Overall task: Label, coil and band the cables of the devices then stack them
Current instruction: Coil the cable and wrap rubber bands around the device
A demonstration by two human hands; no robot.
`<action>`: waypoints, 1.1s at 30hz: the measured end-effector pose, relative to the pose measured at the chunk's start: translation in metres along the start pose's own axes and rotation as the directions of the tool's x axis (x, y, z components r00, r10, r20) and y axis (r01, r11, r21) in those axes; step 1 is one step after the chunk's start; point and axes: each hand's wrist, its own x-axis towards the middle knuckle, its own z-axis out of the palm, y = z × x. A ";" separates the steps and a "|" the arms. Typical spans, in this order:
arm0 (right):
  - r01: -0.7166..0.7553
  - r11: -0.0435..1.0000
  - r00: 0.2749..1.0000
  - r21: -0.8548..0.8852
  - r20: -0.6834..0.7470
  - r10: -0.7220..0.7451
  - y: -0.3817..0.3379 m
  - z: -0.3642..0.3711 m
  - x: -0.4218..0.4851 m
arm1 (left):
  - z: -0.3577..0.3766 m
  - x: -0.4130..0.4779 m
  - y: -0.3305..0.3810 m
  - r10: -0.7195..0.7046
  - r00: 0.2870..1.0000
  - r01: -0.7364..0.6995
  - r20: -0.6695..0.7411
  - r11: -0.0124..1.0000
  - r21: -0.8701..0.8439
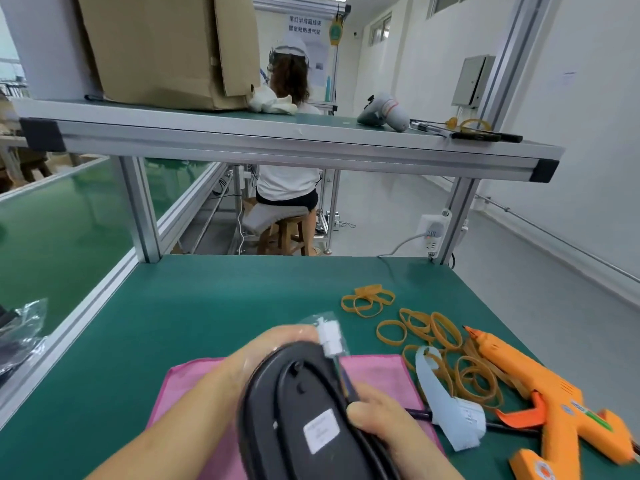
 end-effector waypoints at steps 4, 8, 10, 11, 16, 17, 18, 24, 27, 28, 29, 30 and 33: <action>-0.104 0.973 0.993 -0.205 0.028 0.112 0.005 -0.001 -0.002 | -0.006 0.006 0.035 0.111 0.994 -0.111 0.010 0.979 0.171; -0.183 0.951 0.983 -0.248 -0.037 0.180 0.004 -0.003 0.007 | -0.007 0.001 0.055 0.161 0.982 -0.187 0.101 0.910 0.370; -0.206 0.947 0.978 -0.245 -0.084 0.191 0.006 -0.007 0.009 | -0.001 -0.008 0.058 0.170 0.963 -0.255 0.208 0.819 0.513; -0.199 0.950 0.979 -0.239 -0.096 0.181 0.007 -0.010 0.009 | -0.002 -0.011 0.059 0.175 0.955 -0.284 0.237 0.766 0.577; -0.106 0.987 0.986 -0.123 -0.145 0.087 0.013 -0.017 0.006 | -0.022 -0.031 0.055 0.237 0.946 -0.322 0.219 0.653 0.686; -0.075 0.993 0.986 -0.088 -0.156 0.061 0.014 -0.017 0.006 | -0.026 -0.033 0.051 0.271 0.945 -0.319 0.181 0.657 0.683; -0.049 0.998 0.985 -0.039 -0.170 0.041 0.013 -0.017 0.006 | -0.031 -0.034 0.047 0.304 0.943 -0.311 0.133 0.668 0.676; 0.040 0.995 0.944 0.094 -0.331 -0.007 0.017 -0.016 0.011 | -0.041 -0.041 0.016 0.317 0.948 -0.263 -0.014 0.809 0.526; 0.061 0.993 0.918 0.106 -0.396 -0.015 0.021 -0.014 0.013 | -0.034 -0.045 0.008 0.299 0.954 -0.261 0.015 0.806 0.532; 0.055 0.994 0.912 0.097 -0.410 -0.011 0.022 -0.013 0.014 | -0.029 -0.047 0.007 0.313 0.950 -0.269 0.021 0.778 0.568; 0.044 0.996 0.907 0.083 -0.421 -0.005 0.023 -0.012 0.014 | -0.025 -0.048 0.006 0.344 0.939 -0.280 0.013 0.742 0.609; 0.031 0.998 0.906 0.061 -0.423 -0.002 0.024 -0.010 0.015 | -0.020 -0.049 0.005 0.395 0.919 -0.293 -0.009 0.697 0.655; -0.005 1.000 0.905 -0.006 -0.426 0.002 0.020 -0.003 0.014 | -0.004 -0.051 0.002 0.578 0.816 -0.340 0.003 0.476 0.811</action>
